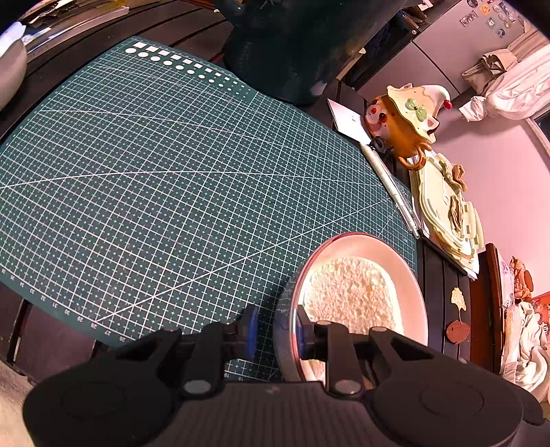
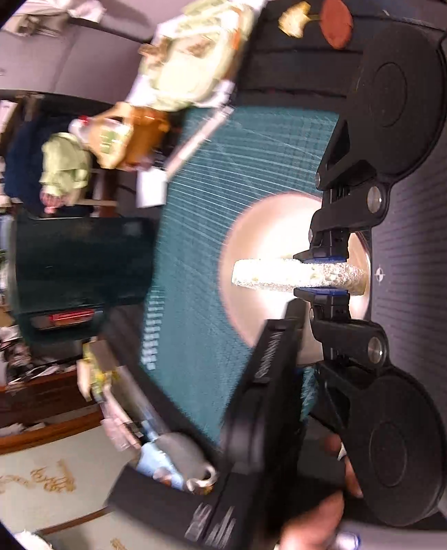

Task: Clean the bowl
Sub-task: 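Scrub the bowl wall near the left gripper with the right-held sponge, then keep wiping the sponge around the bowl interior with the right gripper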

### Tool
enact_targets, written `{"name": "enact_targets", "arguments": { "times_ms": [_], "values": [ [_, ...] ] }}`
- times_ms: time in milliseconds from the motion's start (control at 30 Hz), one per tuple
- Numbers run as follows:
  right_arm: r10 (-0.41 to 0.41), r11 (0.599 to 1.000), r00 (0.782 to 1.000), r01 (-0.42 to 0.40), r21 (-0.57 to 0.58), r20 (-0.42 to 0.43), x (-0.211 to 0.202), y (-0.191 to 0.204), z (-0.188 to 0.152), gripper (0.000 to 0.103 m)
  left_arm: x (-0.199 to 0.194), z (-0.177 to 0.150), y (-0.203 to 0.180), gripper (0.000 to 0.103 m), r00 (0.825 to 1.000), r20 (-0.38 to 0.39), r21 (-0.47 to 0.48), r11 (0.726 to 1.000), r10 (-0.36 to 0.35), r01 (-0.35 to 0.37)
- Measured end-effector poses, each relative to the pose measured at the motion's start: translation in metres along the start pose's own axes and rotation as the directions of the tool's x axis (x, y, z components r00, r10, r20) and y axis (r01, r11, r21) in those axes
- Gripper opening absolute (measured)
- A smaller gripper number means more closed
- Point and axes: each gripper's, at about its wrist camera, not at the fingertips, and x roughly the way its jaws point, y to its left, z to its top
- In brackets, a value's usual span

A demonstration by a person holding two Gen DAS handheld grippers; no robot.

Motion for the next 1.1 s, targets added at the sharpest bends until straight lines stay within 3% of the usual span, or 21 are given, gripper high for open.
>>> {"name": "enact_targets", "arguments": {
  "times_ms": [133,333,433,600,667,800,933,1100],
  "values": [
    [-0.085,0.995,0.996,0.084,-0.047,-0.012,0.008,0.005,-0.002,0.012,0.0,0.0,0.001,0.022,1.0,-0.001,0.0,1.0,-0.002,0.002],
    [-0.249,0.956,0.964,0.26,-0.137,0.094,-0.016,0.017,-0.002,0.011,-0.001,0.0,0.001,0.022,1.0,-0.003,-0.003,1.0,-0.005,0.005],
    [-0.273,0.949,0.951,0.291,-0.125,0.143,-0.031,0.013,0.001,0.012,0.001,-0.001,-0.001,0.022,1.0,-0.003,-0.009,1.0,-0.004,0.004],
    [-0.177,0.984,0.97,0.176,0.023,0.166,-0.053,-0.022,0.011,0.012,0.001,-0.001,-0.001,0.022,1.0,-0.003,-0.015,1.0,-0.004,0.004],
    [-0.088,0.994,0.985,0.076,0.083,0.15,-0.051,-0.033,0.012,0.012,0.0,-0.001,-0.001,0.022,1.0,-0.003,-0.015,1.0,-0.005,0.005],
    [0.02,0.997,0.995,-0.027,0.074,0.101,-0.037,-0.023,0.007,0.012,0.0,-0.001,-0.001,0.022,1.0,-0.004,-0.016,1.0,-0.004,0.004],
    [0.02,1.0,1.0,-0.02,0.007,0.01,-0.008,0.0,-0.001,0.012,-0.001,-0.002,-0.002,0.022,1.0,-0.002,-0.015,1.0,-0.002,0.002],
    [-0.085,0.992,0.996,0.083,-0.092,-0.018,0.008,0.016,-0.006,0.012,-0.001,-0.003,0.0,0.022,1.0,-0.003,-0.012,1.0,-0.004,0.004]
  ]
}}
